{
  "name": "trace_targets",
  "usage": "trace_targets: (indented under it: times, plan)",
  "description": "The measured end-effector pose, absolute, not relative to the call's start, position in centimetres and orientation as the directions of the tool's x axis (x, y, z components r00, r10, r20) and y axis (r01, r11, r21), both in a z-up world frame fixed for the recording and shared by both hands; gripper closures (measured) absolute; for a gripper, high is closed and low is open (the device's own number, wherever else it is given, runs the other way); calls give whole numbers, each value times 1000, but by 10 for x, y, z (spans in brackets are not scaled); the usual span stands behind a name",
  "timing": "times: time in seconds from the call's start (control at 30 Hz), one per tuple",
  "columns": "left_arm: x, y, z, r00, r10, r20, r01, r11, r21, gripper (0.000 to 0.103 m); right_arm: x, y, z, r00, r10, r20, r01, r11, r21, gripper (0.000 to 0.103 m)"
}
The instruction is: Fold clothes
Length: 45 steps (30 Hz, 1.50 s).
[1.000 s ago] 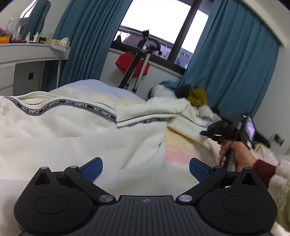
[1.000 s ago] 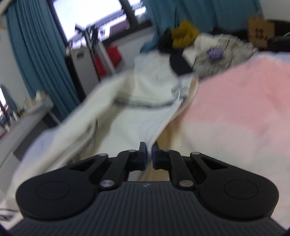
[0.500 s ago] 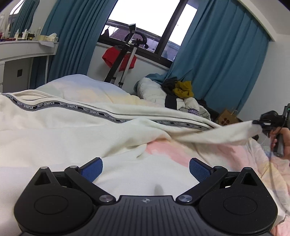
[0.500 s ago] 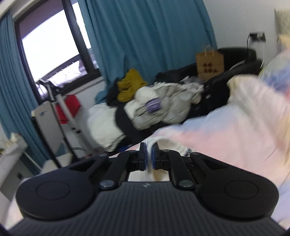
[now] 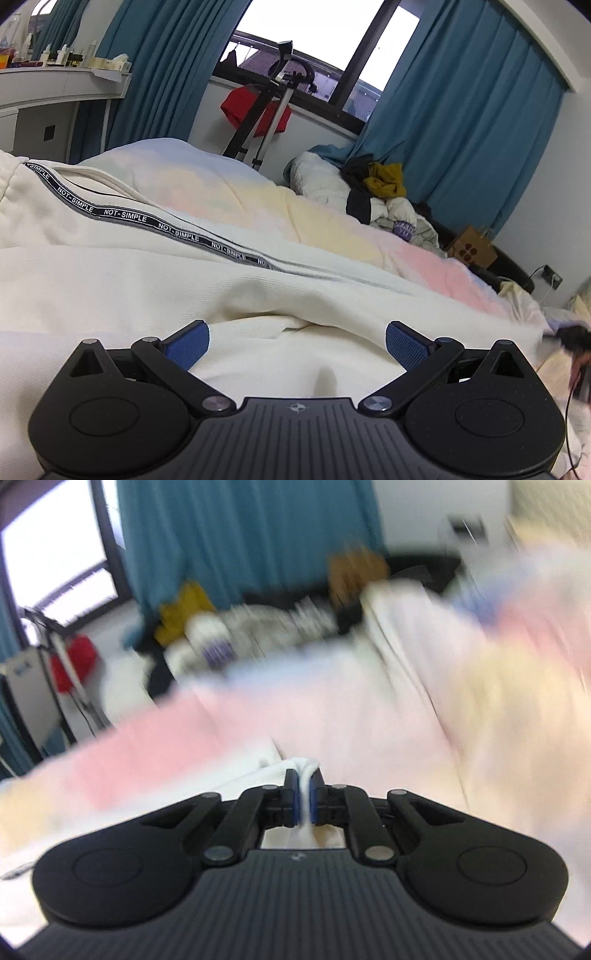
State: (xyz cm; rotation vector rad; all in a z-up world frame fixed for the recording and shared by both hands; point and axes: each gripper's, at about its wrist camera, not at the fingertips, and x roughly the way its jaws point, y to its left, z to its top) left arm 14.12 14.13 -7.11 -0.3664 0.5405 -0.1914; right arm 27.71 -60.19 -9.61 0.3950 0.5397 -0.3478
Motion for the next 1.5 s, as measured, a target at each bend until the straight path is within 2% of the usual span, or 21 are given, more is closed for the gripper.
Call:
trace_targets:
  times: [0.1, 0.23, 0.3, 0.33, 0.4, 0.47, 0.83, 0.9, 1.0, 1.07, 1.27, 1.43, 1.5]
  plan:
    - [141, 139, -70, 839, -277, -469, 93, 921, -378, 0, 261, -601, -125, 771, -191, -607, 448, 840, 305, 91]
    - [139, 135, -70, 832, -284, -476, 107, 925, -365, 0, 239, -590, -123, 769, -183, -613, 474, 806, 354, 87]
    - [135, 133, -71, 820, -290, -493, 121, 930, -347, 0, 229, -585, -116, 768, -171, -618, 473, 801, 367, 77]
    - [130, 132, -71, 816, -292, -499, 132, 934, -332, 0, 228, -581, -113, 763, -176, -622, 478, 802, 359, 64]
    - [120, 132, -72, 808, -276, -520, 131, 946, -298, 0, 220, -570, -100, 771, -193, -606, 471, 814, 340, 48]
    - [111, 131, -72, 802, -259, -538, 126, 954, -271, 0, 212, -559, -88, 781, -207, -590, 462, 826, 322, 41]
    - [53, 114, -33, 820, -223, -527, 134, 970, -201, 0, 145, -432, -11, 865, -55, -499, 245, 913, 325, 39]
    - [42, 114, -28, 822, -205, -531, 120, 974, -190, 0, 131, -406, -3, 873, -33, -486, 206, 929, 307, 37]
    - [28, 120, -23, 819, -174, -546, 81, 978, -191, 0, 109, -371, 4, 886, -2, -464, 153, 946, 287, 30]
    - [18, 125, -21, 813, -153, -562, 49, 979, -196, 0, 93, -350, 5, 895, 13, -445, 124, 953, 278, 30]
    - [-2, 174, -21, 748, -118, -653, -94, 955, -280, 0, 56, -330, -18, 906, 63, -419, 96, 933, 348, 29]
    - [-15, 224, -10, 711, -68, -700, -247, 908, -339, 0, 51, -340, -36, 882, 27, -470, 165, 917, 363, 29]
    - [-21, 246, -7, 703, -76, -707, -312, 860, -403, 1, 53, -347, -39, 875, 9, -484, 200, 904, 378, 29]
